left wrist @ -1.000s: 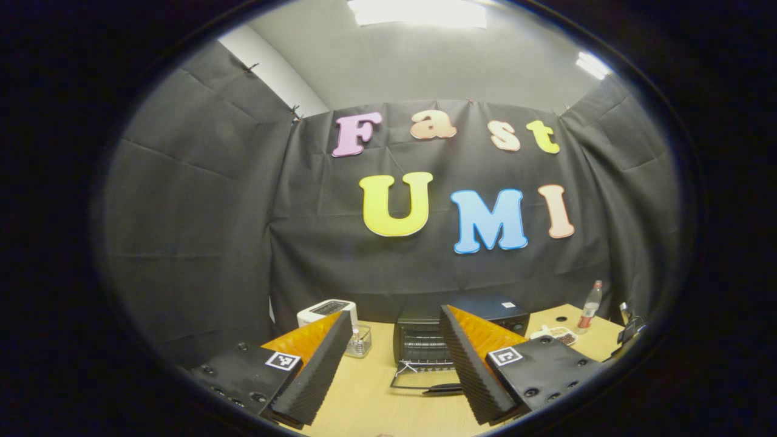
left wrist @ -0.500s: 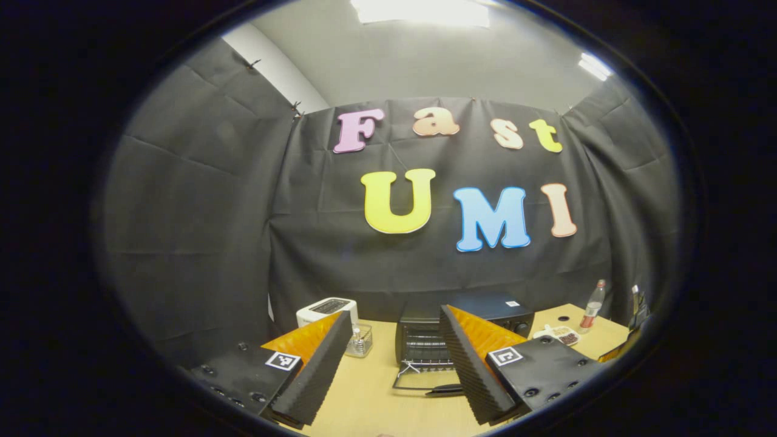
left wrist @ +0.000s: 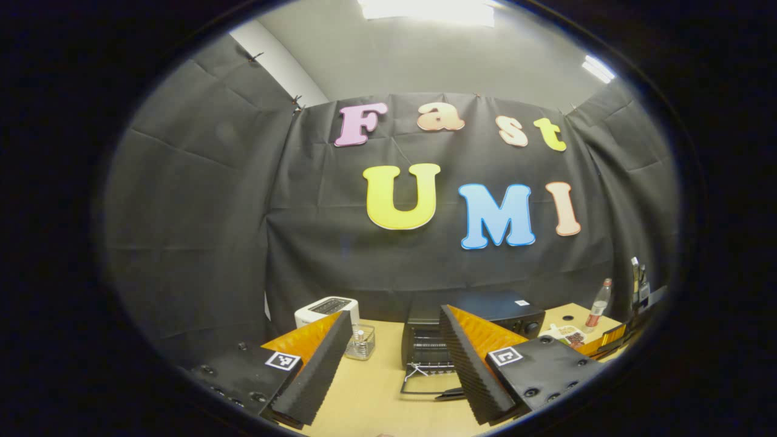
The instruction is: Open the electric oven with the left hand, put the food in, and close the electric oven.
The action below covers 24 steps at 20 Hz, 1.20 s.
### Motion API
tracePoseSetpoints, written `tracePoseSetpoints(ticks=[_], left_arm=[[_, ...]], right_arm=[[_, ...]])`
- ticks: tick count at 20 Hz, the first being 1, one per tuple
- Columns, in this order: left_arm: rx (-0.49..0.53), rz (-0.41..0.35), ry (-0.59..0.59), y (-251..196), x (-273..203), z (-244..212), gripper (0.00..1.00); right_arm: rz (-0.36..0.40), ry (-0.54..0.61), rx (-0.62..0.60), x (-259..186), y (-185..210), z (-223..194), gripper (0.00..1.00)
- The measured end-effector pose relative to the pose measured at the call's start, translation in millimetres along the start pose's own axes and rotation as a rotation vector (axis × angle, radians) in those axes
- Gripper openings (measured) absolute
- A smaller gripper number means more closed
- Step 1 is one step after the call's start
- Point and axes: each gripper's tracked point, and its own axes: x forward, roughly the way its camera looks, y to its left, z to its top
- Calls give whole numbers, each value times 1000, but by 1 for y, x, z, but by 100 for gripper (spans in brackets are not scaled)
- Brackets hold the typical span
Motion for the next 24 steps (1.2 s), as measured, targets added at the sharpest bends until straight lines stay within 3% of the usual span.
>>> tracePoseSetpoints(ticks=[2, 3, 4, 14, 24], left_arm=[[-4, 4, 3, 10, 7, -4, 100], [-5, 5, 6, 15, 11, -7, 97], [-5, 9, 10, 21, 13, -8, 100], [24, 59, 74, 81, 44, -37, 97], [94, 53, 122, 97, 51, -47, 97]], right_arm=[[8, -12, -1, 20, 10, 4, 11], [14, -20, -2, 30, 15, 7, 11], [19, -29, -1, 38, 21, 9, 11], [59, -172, -17, 138, 56, 43, 11], [49, -288, 13, 212, 49, 67, 11]])
